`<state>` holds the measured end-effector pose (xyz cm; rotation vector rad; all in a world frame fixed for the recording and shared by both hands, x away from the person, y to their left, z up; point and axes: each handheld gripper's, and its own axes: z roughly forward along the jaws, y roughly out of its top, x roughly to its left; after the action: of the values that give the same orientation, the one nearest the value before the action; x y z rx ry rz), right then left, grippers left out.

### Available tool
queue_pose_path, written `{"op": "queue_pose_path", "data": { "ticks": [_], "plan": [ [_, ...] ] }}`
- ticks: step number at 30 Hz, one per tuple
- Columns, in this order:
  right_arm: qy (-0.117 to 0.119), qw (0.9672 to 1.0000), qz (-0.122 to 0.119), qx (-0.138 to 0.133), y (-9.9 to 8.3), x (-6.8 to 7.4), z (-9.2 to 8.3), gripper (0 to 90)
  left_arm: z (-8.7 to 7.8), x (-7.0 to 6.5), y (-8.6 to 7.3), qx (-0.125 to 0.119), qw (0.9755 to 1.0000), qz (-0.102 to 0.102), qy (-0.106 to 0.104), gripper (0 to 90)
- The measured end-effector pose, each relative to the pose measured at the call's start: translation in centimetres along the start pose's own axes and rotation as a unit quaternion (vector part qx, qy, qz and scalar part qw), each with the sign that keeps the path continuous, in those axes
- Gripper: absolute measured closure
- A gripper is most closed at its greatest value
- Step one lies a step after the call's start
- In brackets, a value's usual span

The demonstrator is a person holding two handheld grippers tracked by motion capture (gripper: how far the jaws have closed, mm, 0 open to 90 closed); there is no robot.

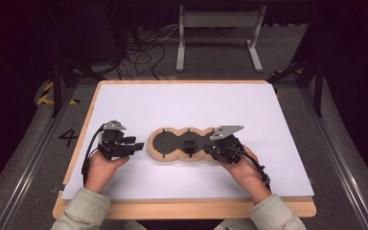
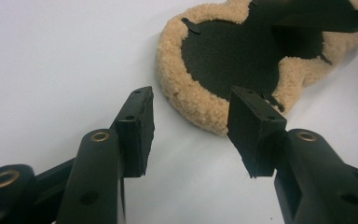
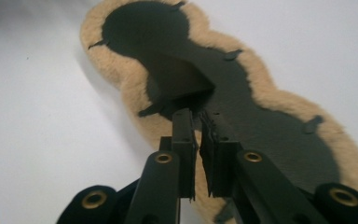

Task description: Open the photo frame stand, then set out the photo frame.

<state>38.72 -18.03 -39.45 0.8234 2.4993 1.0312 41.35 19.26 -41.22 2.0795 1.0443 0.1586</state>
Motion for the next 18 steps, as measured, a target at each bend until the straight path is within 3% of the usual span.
{"op": "queue_pose_path", "data": {
  "ticks": [5, 7, 11, 18],
  "plan": [
    [-0.009, 0.9997, 0.016, -0.017, -0.1, -0.9, -1.4, 72.2, -0.1, -0.1, 0.3, 0.001, 0.9999, -0.011, -0.003, 48.1],
    [-0.009, 0.9995, 0.024, -0.016, -0.2, -1.2, -1.7, 68.4, -0.1, -0.1, 0.3, -0.003, 1.0000, -0.007, 0.000, 47.6],
    [-0.015, 0.9990, 0.038, -0.019, -0.4, -1.9, -2.1, 55.5, -0.1, -0.3, 0.4, 0.000, 0.9999, -0.016, -0.006, 44.5],
    [-0.017, 0.9979, 0.058, -0.023, -0.7, -3.1, -2.7, 43.0, 0.2, -0.5, 0.5, 0.009, 0.9998, -0.016, 0.004, 42.8]
  ]
}}
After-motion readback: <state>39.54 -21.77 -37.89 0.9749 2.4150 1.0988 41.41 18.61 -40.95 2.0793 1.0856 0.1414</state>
